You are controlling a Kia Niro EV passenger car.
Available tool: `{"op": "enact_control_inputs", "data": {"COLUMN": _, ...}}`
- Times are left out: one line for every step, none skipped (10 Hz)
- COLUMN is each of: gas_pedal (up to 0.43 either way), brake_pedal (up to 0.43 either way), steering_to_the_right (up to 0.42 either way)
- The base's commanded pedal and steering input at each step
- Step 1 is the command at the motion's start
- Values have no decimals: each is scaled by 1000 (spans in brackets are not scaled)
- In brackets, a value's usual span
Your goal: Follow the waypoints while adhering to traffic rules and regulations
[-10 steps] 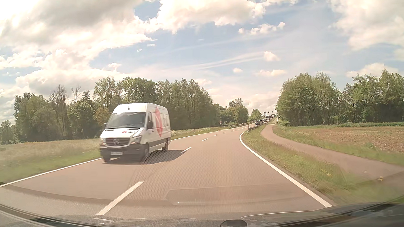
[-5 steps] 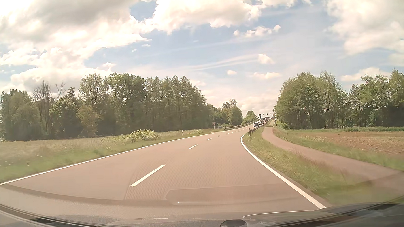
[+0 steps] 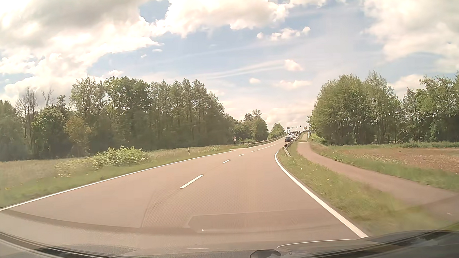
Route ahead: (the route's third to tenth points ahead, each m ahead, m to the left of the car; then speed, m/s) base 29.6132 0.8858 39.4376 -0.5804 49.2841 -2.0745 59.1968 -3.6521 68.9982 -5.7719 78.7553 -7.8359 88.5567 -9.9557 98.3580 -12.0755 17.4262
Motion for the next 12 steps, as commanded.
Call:
{"op": "enact_control_inputs", "data": {"gas_pedal": 79, "brake_pedal": 0, "steering_to_the_right": 20}}
{"op": "enact_control_inputs", "data": {"gas_pedal": 79, "brake_pedal": 0, "steering_to_the_right": 21}}
{"op": "enact_control_inputs", "data": {"gas_pedal": 79, "brake_pedal": 0, "steering_to_the_right": 21}}
{"op": "enact_control_inputs", "data": {"gas_pedal": 79, "brake_pedal": 0, "steering_to_the_right": 22}}
{"op": "enact_control_inputs", "data": {"gas_pedal": 79, "brake_pedal": 0, "steering_to_the_right": 21}}
{"op": "enact_control_inputs", "data": {"gas_pedal": 79, "brake_pedal": 0, "steering_to_the_right": 21}}
{"op": "enact_control_inputs", "data": {"gas_pedal": 79, "brake_pedal": 0, "steering_to_the_right": 21}}
{"op": "enact_control_inputs", "data": {"gas_pedal": 79, "brake_pedal": 0, "steering_to_the_right": 22}}
{"op": "enact_control_inputs", "data": {"gas_pedal": 79, "brake_pedal": 0, "steering_to_the_right": 22}}
{"op": "enact_control_inputs", "data": {"gas_pedal": 79, "brake_pedal": 0, "steering_to_the_right": 21}}
{"op": "enact_control_inputs", "data": {"gas_pedal": 79, "brake_pedal": 0, "steering_to_the_right": 22}}
{"op": "enact_control_inputs", "data": {"gas_pedal": 79, "brake_pedal": 0, "steering_to_the_right": 21}}
